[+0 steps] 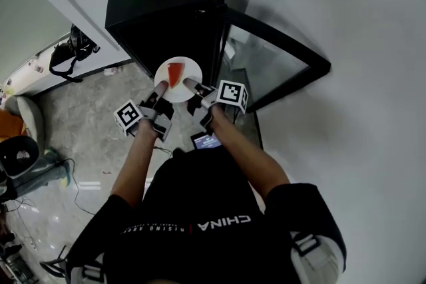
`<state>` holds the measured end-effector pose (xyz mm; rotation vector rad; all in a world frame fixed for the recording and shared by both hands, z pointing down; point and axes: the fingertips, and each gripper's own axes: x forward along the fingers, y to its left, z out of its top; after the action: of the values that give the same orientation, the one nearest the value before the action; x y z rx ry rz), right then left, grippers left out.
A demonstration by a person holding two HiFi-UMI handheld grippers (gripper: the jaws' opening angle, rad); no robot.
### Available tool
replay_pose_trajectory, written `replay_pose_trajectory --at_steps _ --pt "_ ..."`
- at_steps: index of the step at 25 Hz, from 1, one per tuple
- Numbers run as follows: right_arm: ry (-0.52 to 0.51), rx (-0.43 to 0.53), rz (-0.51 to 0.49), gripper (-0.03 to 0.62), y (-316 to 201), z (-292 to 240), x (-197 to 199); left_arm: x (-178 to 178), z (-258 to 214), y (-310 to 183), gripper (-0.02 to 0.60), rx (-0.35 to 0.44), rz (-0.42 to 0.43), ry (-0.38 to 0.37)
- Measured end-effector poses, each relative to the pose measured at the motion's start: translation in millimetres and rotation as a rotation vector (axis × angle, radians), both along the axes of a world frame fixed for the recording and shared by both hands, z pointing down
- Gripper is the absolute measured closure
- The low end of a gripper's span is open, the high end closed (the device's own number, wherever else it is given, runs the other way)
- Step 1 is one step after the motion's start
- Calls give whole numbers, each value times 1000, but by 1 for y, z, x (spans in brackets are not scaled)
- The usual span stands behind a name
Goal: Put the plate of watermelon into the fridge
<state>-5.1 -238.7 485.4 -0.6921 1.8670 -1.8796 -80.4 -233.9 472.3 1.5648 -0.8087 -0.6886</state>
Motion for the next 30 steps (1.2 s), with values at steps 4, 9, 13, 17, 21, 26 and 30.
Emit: replay_pose_trajectory --at_steps 4,9,13,17,21,26,30 --pt "-4 -1 12 574 -10 3 1 -7 -1 -4 546 -3 -21 9" --pt "8 -28 24 574 -20 9 1 -4 3 -3 546 -22 -20 41" --pt "12 -34 26 574 -32 20 -2 0 14 -9 546 -41 -18 49" --pt "23 -37 30 574 -45 32 -5 -3 26 -21 547 -56 -37 43" --pt "41 -30 26 574 -64 38 -15 -13 42 -41 547 -87 -62 48" --pt "126 12 9 574 -90 54 -24 -22 63 -64 551 -89 -127 38" --pt "161 20 13 572 -112 71 -31 -28 83 -86 558 -91 -154 56"
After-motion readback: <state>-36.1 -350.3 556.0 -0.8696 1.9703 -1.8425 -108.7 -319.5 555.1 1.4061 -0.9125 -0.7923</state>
